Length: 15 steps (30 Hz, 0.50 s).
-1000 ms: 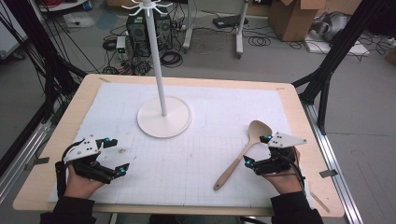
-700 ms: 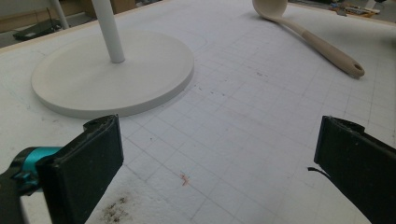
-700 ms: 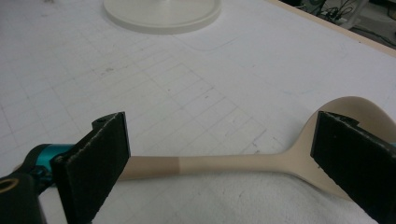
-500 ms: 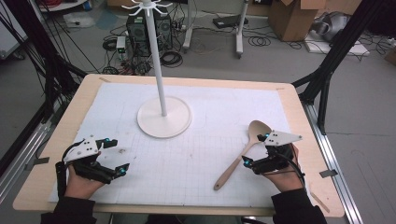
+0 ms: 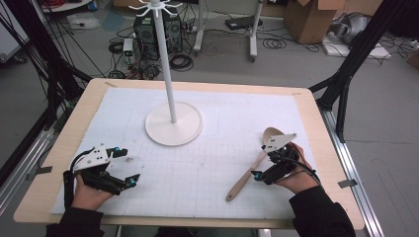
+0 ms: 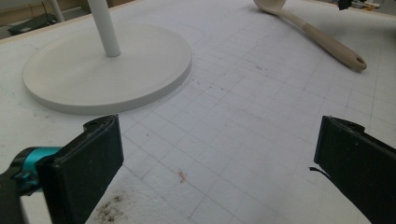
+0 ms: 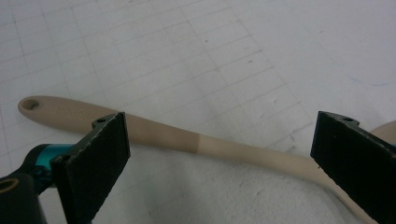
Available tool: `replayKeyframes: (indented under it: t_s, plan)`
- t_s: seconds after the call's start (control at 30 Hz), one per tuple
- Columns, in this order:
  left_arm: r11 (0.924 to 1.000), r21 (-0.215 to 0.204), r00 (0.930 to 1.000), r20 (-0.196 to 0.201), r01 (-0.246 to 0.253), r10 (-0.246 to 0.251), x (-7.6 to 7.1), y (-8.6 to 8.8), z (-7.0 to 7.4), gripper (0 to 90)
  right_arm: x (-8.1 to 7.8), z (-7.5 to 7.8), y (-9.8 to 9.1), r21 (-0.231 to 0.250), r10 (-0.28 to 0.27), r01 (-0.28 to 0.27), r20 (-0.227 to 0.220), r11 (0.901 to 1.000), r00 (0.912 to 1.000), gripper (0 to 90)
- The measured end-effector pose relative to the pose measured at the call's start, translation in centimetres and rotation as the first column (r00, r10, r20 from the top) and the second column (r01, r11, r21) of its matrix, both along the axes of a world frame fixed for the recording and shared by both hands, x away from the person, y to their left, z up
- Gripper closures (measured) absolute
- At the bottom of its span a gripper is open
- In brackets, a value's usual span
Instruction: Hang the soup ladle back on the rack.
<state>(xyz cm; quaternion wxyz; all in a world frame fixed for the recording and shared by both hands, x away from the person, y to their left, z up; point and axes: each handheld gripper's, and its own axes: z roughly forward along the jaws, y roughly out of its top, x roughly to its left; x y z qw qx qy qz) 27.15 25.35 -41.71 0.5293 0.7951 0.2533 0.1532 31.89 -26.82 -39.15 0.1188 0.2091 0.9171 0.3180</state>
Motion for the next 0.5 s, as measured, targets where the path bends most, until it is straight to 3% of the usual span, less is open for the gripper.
replayKeyframes:
  t_s: [0.2, 0.27, 0.5]
  plan:
    - [1.0000, -0.001, 1.0000, -0.003, 0.004, -0.004, 0.0, 0.0, 0.0, 1.7, 0.5, -0.5, 0.4, -0.037, 0.020, -0.020, -0.023, 0.9991, 0.9995, 4.1]
    - [1.0000, -0.001, 1.0000, -0.005, 0.005, -0.005, 0.0, 0.0, 0.0, 1.7, 0.6, -1.0, 0.6, -0.088, 0.024, -0.027, -0.027, 0.9958, 0.9993, 4.2]
    - [1.0000, 0.002, 1.0000, -0.006, 0.006, -0.006, 0.0, 0.0, 0.0, 1.7, 0.8, -1.7, 1.1, -0.142, 0.042, -0.046, -0.026, 0.9888, 0.9988, 5.6]
